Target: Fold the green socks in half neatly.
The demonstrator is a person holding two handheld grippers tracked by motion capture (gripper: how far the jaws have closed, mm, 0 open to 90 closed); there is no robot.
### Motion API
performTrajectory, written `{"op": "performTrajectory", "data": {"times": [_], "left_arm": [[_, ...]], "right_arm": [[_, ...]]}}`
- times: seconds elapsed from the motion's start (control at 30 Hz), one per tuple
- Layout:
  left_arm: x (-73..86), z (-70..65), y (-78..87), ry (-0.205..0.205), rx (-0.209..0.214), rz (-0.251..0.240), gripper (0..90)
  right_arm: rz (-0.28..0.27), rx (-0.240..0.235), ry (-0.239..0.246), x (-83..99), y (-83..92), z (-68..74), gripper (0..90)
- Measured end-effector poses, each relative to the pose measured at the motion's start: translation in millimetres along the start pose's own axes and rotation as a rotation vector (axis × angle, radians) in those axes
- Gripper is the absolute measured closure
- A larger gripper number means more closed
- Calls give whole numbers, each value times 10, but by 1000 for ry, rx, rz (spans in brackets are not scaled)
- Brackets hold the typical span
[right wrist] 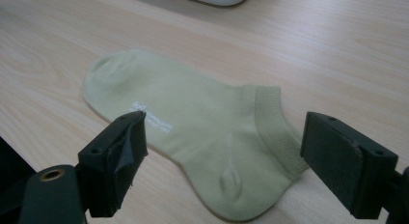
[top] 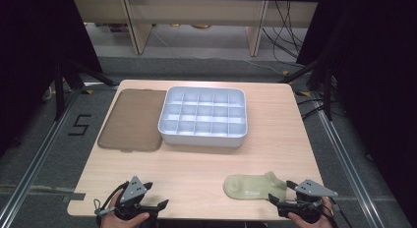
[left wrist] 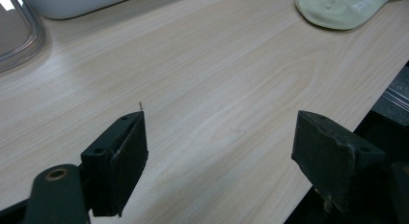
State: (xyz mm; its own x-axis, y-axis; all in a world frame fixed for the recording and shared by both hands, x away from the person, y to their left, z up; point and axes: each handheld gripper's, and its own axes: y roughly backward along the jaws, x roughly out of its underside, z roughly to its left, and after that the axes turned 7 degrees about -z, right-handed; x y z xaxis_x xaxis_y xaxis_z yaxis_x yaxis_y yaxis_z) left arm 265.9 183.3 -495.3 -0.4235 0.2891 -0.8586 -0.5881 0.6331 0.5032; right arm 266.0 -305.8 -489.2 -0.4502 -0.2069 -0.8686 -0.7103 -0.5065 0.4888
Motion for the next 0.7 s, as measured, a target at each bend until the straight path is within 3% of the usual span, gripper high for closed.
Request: {"op": "performTrajectory", "data": {"times": [0.03, 0.13, 0.3, 0.33, 0.47, 0.5, 0.53, 0.63, 0.7], "left_arm": [[-8, 5, -1, -14, -4, -3, 193], [-38, -16, -80, -2, -15, -25, 150], [-163, -92, -309, -20, 39, 0, 159], [-192, -119, -346, -14, 26, 12, 162], [-328, -186, -507, -38, 59, 3, 162], [-358, -215, -552, -27, 58, -5, 162], [-389, -216, -603, -61, 71, 11, 165], [-422, -266, -680, -44, 96, 28, 178], [-473, -328, -819, -22, 128, 25, 207]], "right_arm": [[3, 1, -2, 2, -2, -4, 182], [6, 13, -1, -1, 14, -12, 200], [0, 19, -4, -1, 23, -21, 218], [-1, 17, -4, -1, 19, -29, 218], [8, 38, -10, 4, 32, -61, 228], [4, 44, -17, 6, 35, -66, 233], [8, 46, -23, 7, 37, -72, 235], [6, 57, -29, 7, 55, -95, 242], [7, 69, -26, 10, 60, -119, 249]]}}
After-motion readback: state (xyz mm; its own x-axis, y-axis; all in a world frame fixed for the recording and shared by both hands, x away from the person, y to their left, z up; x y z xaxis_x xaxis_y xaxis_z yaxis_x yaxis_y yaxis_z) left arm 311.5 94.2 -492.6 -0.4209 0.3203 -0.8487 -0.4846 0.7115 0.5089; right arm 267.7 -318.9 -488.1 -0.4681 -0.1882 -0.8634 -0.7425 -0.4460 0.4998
